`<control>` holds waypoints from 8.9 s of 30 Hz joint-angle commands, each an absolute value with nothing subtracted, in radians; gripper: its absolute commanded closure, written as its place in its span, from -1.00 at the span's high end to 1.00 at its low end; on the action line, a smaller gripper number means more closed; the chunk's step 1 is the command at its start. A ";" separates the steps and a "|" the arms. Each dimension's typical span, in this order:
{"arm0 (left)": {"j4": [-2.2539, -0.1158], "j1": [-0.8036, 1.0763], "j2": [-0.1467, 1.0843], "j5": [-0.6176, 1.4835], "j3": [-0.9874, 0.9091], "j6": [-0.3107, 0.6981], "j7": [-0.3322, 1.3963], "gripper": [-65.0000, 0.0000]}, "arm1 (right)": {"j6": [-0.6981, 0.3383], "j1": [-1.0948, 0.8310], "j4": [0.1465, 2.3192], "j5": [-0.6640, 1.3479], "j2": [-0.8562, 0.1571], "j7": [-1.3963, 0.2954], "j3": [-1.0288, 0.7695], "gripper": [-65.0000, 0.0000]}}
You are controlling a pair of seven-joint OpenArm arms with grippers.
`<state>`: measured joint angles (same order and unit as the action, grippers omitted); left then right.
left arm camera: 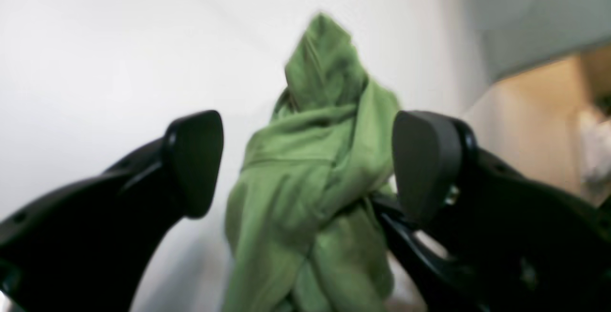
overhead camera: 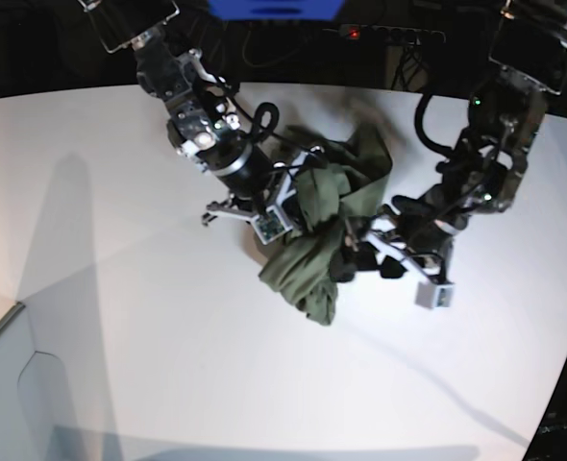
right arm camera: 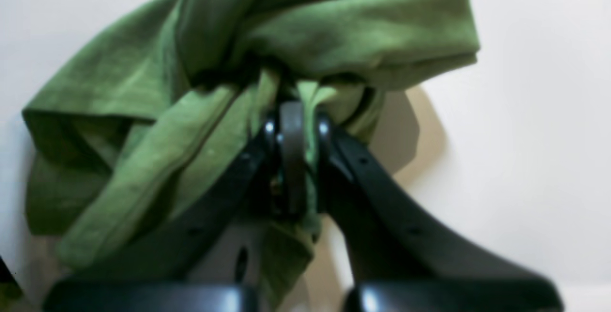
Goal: Layout the t-shirt on the table in an organized manner, then fold the t-shirt properly
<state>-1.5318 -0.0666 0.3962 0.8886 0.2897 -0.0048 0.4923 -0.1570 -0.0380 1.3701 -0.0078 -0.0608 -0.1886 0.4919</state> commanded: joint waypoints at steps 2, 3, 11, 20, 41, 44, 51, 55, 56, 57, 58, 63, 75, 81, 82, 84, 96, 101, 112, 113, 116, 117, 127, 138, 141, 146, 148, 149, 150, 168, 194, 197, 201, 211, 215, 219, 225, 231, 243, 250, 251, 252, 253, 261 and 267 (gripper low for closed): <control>-1.526 -0.120 0.387 0.837 0.349 0.005 0.476 0.65 | -0.170 -0.027 1.392 -0.002 -0.056 -0.163 0.492 -1.00; -1.524 -0.133 0.381 0.814 0.374 0.005 0.476 0.65 | -0.170 -0.027 1.392 -0.002 -0.056 -0.163 0.492 -1.00; -1.520 -0.156 0.378 0.647 0.469 0.005 0.476 0.65 | -0.170 -0.027 1.392 -0.002 -0.056 -0.163 0.492 -1.00; -1.488 -0.156 0.377 0.532 0.529 0.007 0.472 0.37 | -0.170 -0.025 1.392 -0.002 -0.056 -0.163 0.492 -1.00; -1.506 -0.119 0.378 0.542 0.288 0.007 0.475 -1.00 | -0.170 -0.051 1.454 -0.002 -0.085 -0.165 0.308 -1.00; -1.481 -0.097 0.378 0.542 0.251 0.007 0.469 -1.00 | -0.170 -0.061 1.483 -0.002 -0.084 -0.165 0.257 -1.00; -1.475 -0.018 0.377 0.542 0.157 0.007 0.466 -1.00 | -0.170 -0.091 1.518 -0.001 -0.033 -0.163 0.079 -1.00; -1.475 0.013 0.375 0.542 0.113 0.007 0.466 -1.00 | -0.170 -0.091 1.518 -0.001 -0.007 -0.163 -0.004 -1.00; -1.475 0.021 0.375 0.542 0.099 0.007 0.466 -1.00 | -0.170 -0.091 1.518 -0.001 -0.004 -0.163 -0.019 -1.00; -1.475 0.027 0.375 0.542 0.088 0.007 0.466 -1.00 | -0.170 -0.090 1.520 -0.001 -0.002 -0.163 -0.031 -1.00; -1.475 0.033 0.375 0.542 0.076 0.007 0.466 -1.00 | -0.170 -0.088 1.520 -0.001 -0.002 -0.163 -0.042 -1.00; -1.477 0.058 0.375 0.542 0.041 0.007 0.466 -1.00 | -0.170 -0.082 1.543 -0.001 -0.001 -0.163 -0.084 -1.00; -1.584 0.068 0.375 0.544 -0.036 0.183 0.467 -1.00 | -0.170 -0.015 1.675 -0.001 -0.008 -0.168 -0.088 -1.00; -1.643 -0.030 0.375 0.544 -0.036 0.188 0.475 -1.00 | -0.170 0.039 1.735 -0.002 -0.015 -0.171 -0.091 -1.00; -1.655 -0.053 0.375 0.544 -0.036 0.188 0.475 -1.00 | -0.170 0.047 1.748 -0.002 -0.015 -0.171 -0.104 -1.00; -1.679 -0.101 0.375 0.544 -0.036 0.188 0.476 -1.00 | -0.170 0.065 1.770 -0.002 -0.013 -0.171 -0.139 -1.00; -1.744 -0.186 0.375 0.542 -0.025 0.189 0.478 -0.57 | -0.170 0.030 1.850 -0.002 -0.010 -0.171 -0.223 -1.00; -1.733 -0.056 0.377 0.542 0.035 0.189 0.478 -0.56 | -0.170 -0.061 1.827 -0.002 -0.008 -0.165 -0.222 -1.00; -1.732 0.274 0.360 0.542 0.041 0.189 0.478 -0.56 | -0.170 -0.191 1.738 -0.002 -0.013 -0.162 -0.222 -1.00; -1.732 0.285 0.349 0.542 0.038 0.189 0.478 -0.55 | -0.170 -0.193 1.738 -0.002 -0.013 -0.162 -0.223 -1.00; -1.738 0.294 0.343 0.542 0.035 0.183 0.478 -0.37 | -0.170 -0.197 1.738 -0.002 -0.013 -0.162 -0.223 -1.00; -1.744 0.295 0.341 0.542 0.035 0.182 0.478 -0.25 | -0.170 -0.197 1.738 -0.002 -0.013 -0.162 -0.223 -1.00; -1.799 0.294 0.309 0.542 -0.094 0.185 0.475 0.55 | -0.170 -0.197 1.738 -0.002 -0.013 -0.163 -0.225 -1.00; -1.550 0.171 0.208 0.541 -0.199 0.191 0.476 0.58 | -0.170 -0.205 1.736 -0.002 -0.012 -0.163 -0.223 -1.00; -1.504 0.148 0.208 0.542 -0.171 0.188 0.476 0.58 | -0.170 -0.205 1.736 -0.002 -0.012 -0.163 -0.223 -1.00; -1.523 0.171 0.196 0.542 -0.182 0.183 0.476 0.58 | -0.170 -0.205 1.736 -0.002 -0.012 -0.165 -0.223 -1.00; -1.538 0.194 0.189 0.542 -0.216 0.183 0.476 0.58 | -0.170 -0.205 1.736 -0.002 -0.012 -0.165 -0.222 -1.00; -1.538 0.202 0.188 0.542 -0.229 0.186 0.476 0.58 | -0.170 -0.205 1.736 -0.002 -0.013 -0.165 -0.222 -1.00; -1.535 0.203 0.186 0.542 -0.239 0.188 0.476 0.58 | -0.170 -0.205 1.736 -0.002 -0.013 -0.165 -0.222 -1.00; -1.484 0.186 0.090 0.542 -0.240 0.188 0.476 0.56 | -0.171 -0.205 1.736 -0.002 -0.013 -0.165 -0.217 -1.00; -1.478 -0.292 0.194 0.771 -0.246 0.179 0.478 -1.00 | -0.171 -0.110 1.756 -0.002 -0.008 -0.165 -0.348 -1.00; -1.472 -0.298 0.206 0.773 -0.248 0.179 0.478 -1.00 | -0.171 -0.128 1.736 -0.001 -0.010 -0.165 -0.375 -1.00; -1.471 -0.266 0.211 0.773 -0.248 0.179 0.478 -1.00 | -0.171 -0.182 1.673 -0.001 -0.013 -0.165 -0.372 -1.00; -1.474 -0.061 0.211 0.774 -0.249 0.179 0.473 -1.00 | -0.171 -0.232 1.531 -0.002 -0.013 -0.165 -0.378 -0.01; -1.472 0.008 0.211 0.771 -0.249 0.179 0.472 -1.00 | -0.171 -0.246 1.578 -0.002 -0.021 -0.163 -0.404 0.29; -1.471 0.074 0.213 0.768 -0.255 0.179 0.467 -1.00 | -0.171 -0.239 1.659 -0.001 -0.008 -0.163 -0.437 0.33; -1.471 0.134 0.203 0.766 -0.326 0.186 0.473 -1.00 | -0.173 -0.139 1.613 -0.001 -0.016 -0.171 -0.366 0.33; -1.471 0.157 0.209 0.766 -0.326 0.188 0.475 -1.00 | -0.173 0.035 1.380 -0.002 -0.054 -0.171 -0.154 0.33; -1.471 0.159 0.203 0.766 -0.325 0.188 0.476 -1.00 | -0.173 0.275 0.920 -0.002 -0.053 -0.171 0.047 0.33; -1.471 0.157 0.203 0.769 -0.325 0.188 0.476 -1.00 | -0.173 0.302 0.799 -0.004 -0.056 -0.171 0.050 0.16; -1.471 0.154 0.203 0.769 -0.325 0.188 0.476 -1.00 | -0.173 0.302 0.799 -0.004 -0.054 -0.171 0.050 0.00; -1.471 0.153 0.203 0.769 -0.325 0.188 0.476 -1.00 | -0.174 0.302 0.799 -0.004 -0.054 -0.171 0.050 -0.21; -1.471 0.151 0.203 0.769 -0.325 0.188 0.476 -1.00 | -0.179 0.302 0.800 -0.004 -0.051 -0.171 0.050 -0.48; -1.471 0.124 0.202 0.771 -0.325 0.186 0.475 -1.00 | -0.193 0.298 0.894 -0.004 -0.050 -0.170 0.048 -1.00; -1.471 0.054 0.202 0.766 -0.318 0.182 0.476 -1.00 | -0.193 0.278 1.145 -0.002 -0.058 -0.170 0.041 -1.00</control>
